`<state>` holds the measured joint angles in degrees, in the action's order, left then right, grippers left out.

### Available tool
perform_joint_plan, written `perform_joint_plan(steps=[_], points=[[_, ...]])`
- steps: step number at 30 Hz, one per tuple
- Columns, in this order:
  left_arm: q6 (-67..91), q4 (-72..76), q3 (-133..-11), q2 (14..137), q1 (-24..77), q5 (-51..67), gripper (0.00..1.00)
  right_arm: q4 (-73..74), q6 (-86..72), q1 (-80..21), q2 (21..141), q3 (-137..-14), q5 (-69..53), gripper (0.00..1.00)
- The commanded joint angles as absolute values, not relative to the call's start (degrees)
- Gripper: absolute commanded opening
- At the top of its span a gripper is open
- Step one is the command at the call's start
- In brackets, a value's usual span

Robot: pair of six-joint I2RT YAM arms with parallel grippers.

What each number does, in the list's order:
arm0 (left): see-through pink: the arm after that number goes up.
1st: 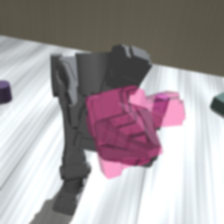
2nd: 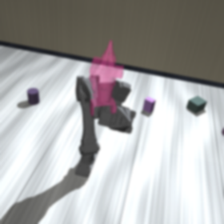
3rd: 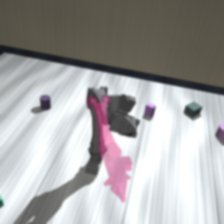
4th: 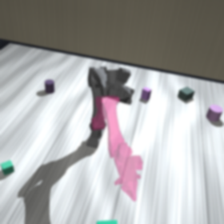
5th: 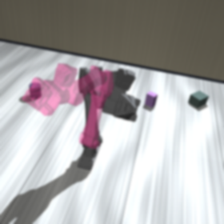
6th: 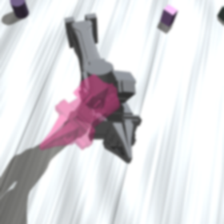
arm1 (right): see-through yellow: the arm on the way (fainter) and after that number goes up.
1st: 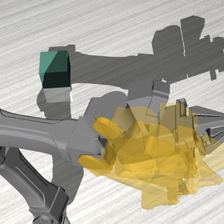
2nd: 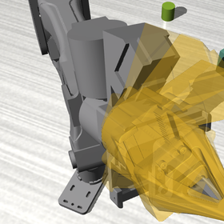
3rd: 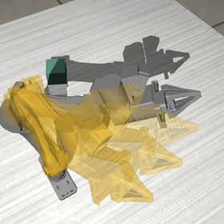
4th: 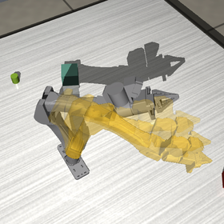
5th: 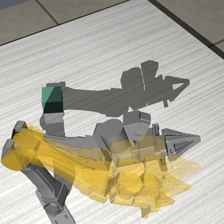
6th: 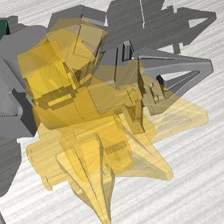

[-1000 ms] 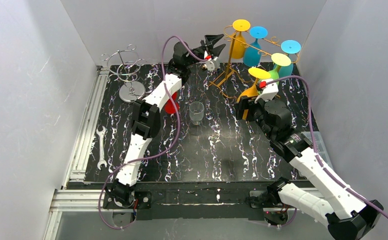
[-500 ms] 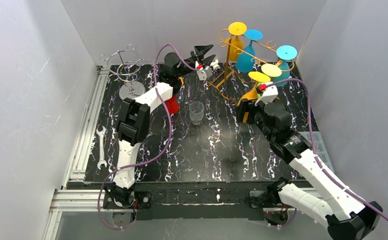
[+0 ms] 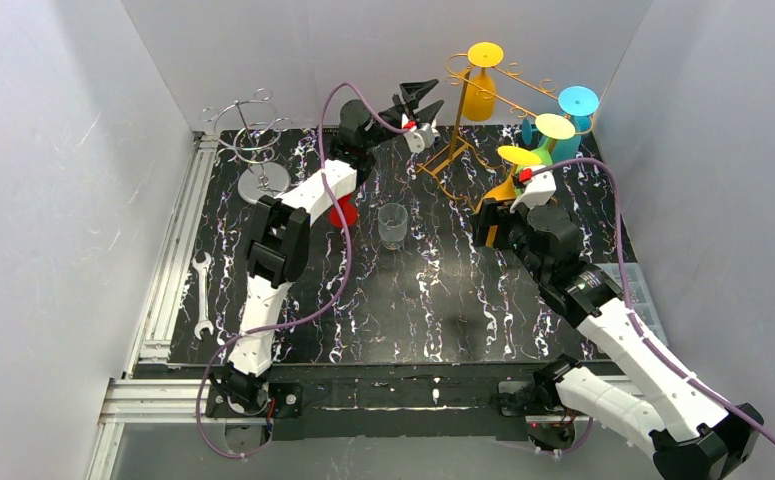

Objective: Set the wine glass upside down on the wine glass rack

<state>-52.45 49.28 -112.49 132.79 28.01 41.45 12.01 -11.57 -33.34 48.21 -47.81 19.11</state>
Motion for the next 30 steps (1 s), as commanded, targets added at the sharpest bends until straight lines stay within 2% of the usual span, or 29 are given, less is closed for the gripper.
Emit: perform_joint_plan(steps=[1, 10, 13, 20, 30], points=[[-52.43, 51.06, -118.92, 132.66, 29.11, 41.27, 0.47, 10.53, -12.11, -32.96, 46.67, -47.13, 18.90, 0.58], [-56.07, 47.39, -128.52, 138.22, 30.06, 41.95, 0.44, 10.03, -12.83, -32.79, 46.89, -45.97, 18.40, 0.56], [-57.76, 44.72, -127.73, 137.73, 29.95, 43.19, 0.41, 9.89, -12.60, -32.70, 47.08, -46.28, 18.45, 0.56], [-59.70, 43.42, -123.83, 135.85, 29.36, 44.52, 0.41, 10.00, -12.30, -32.56, 47.02, -46.58, 18.51, 0.56], [-61.88, 37.85, -135.69, 141.68, 29.36, 43.50, 0.36, 9.47, -12.80, -32.34, 46.81, -46.15, 17.95, 0.54]])
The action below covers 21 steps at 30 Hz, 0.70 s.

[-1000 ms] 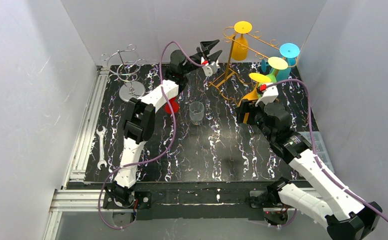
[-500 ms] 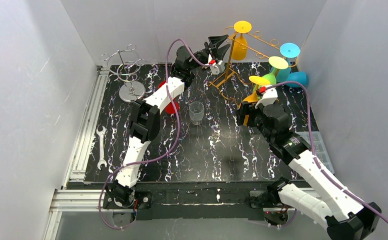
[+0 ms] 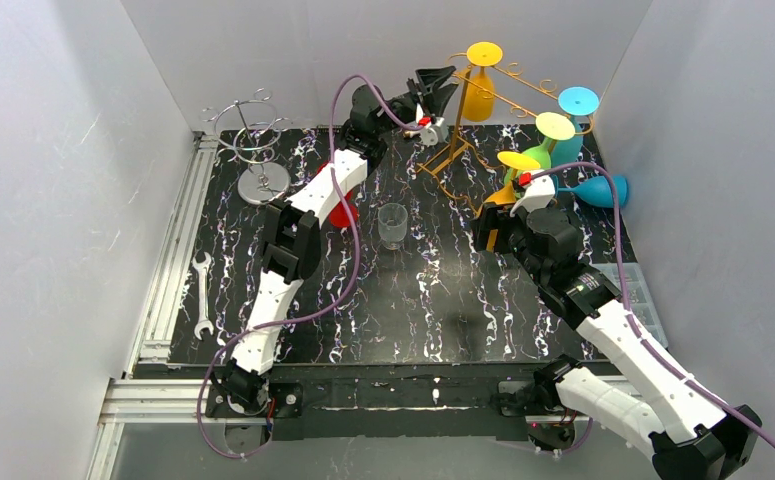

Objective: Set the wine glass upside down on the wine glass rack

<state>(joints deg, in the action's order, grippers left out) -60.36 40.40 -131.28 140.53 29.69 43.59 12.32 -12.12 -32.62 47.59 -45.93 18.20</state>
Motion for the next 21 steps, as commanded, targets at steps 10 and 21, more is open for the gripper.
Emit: perform_joint_plan(steps=[10, 21], points=[[-65.57, 32.06, -139.56, 143.53, 28.83, 43.54, 0.24, 9.58, -12.57, -32.08, 47.02, -47.35, 17.69, 0.53], [-68.08, 29.90, -142.98, 145.05, 28.59, 45.42, 0.12, 9.49, -12.79, -31.99, 47.30, -47.98, 16.88, 0.50]])
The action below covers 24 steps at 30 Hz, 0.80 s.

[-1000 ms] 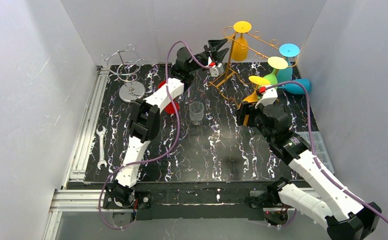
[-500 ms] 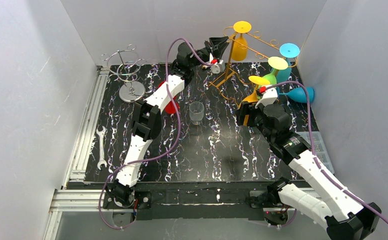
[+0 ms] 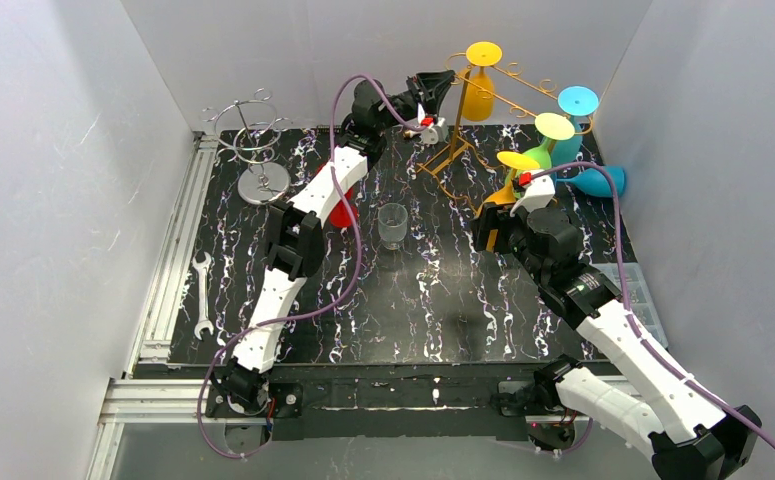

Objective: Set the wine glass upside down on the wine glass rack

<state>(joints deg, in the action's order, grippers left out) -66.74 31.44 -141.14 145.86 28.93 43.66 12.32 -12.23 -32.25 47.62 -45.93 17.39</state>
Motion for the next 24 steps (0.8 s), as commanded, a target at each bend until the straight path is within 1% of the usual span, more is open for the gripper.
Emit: perform_joint_plan(steps=[1, 4, 13, 24], points=[[-68.29, 29.85, -142.69, 144.77, 28.57, 45.88, 0.09, 9.50, -12.83, -31.99, 47.29, -47.99, 16.80, 0.50], [-69.11, 29.80, -141.22, 143.46, 28.66, 46.68, 0.00, 9.66, -12.92, -31.91, 47.20, -48.04, 16.71, 0.49], [-70.17, 29.82, -137.64, 138.70, 28.98, 47.80, 0.00, 10.10, -12.89, -31.79, 46.58, -47.71, 16.98, 0.49], [-73.00, 28.26, -125.33, 128.71, 31.04, 45.94, 0.00, 10.73, -11.71, -31.05, 48.70, -50.22, 17.47, 0.49]])
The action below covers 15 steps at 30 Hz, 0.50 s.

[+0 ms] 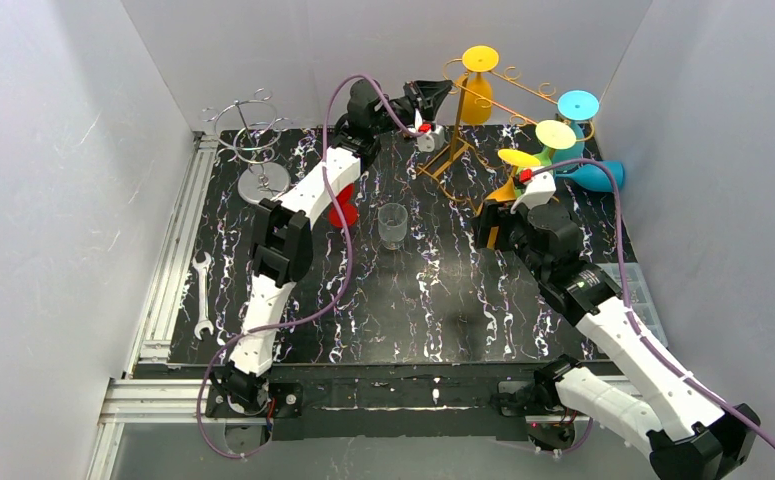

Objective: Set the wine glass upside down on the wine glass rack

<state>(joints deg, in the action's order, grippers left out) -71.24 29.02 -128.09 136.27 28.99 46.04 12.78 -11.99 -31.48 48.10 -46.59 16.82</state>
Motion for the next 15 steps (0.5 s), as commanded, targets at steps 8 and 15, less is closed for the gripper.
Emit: perform_joint_plan(steps=[8, 15], points=[[-75.36, 25.65, -125.11, 126.30, 31.97, 44.25, 0.00, 11.23, -11.87, -30.67, 48.01, -50.04, 17.14, 0.49], [-78.64, 25.32, -118.29, 121.22, 33.33, 44.16, 0.00, 12.08, -11.13, -30.37, 47.37, -50.26, 17.31, 0.49]])
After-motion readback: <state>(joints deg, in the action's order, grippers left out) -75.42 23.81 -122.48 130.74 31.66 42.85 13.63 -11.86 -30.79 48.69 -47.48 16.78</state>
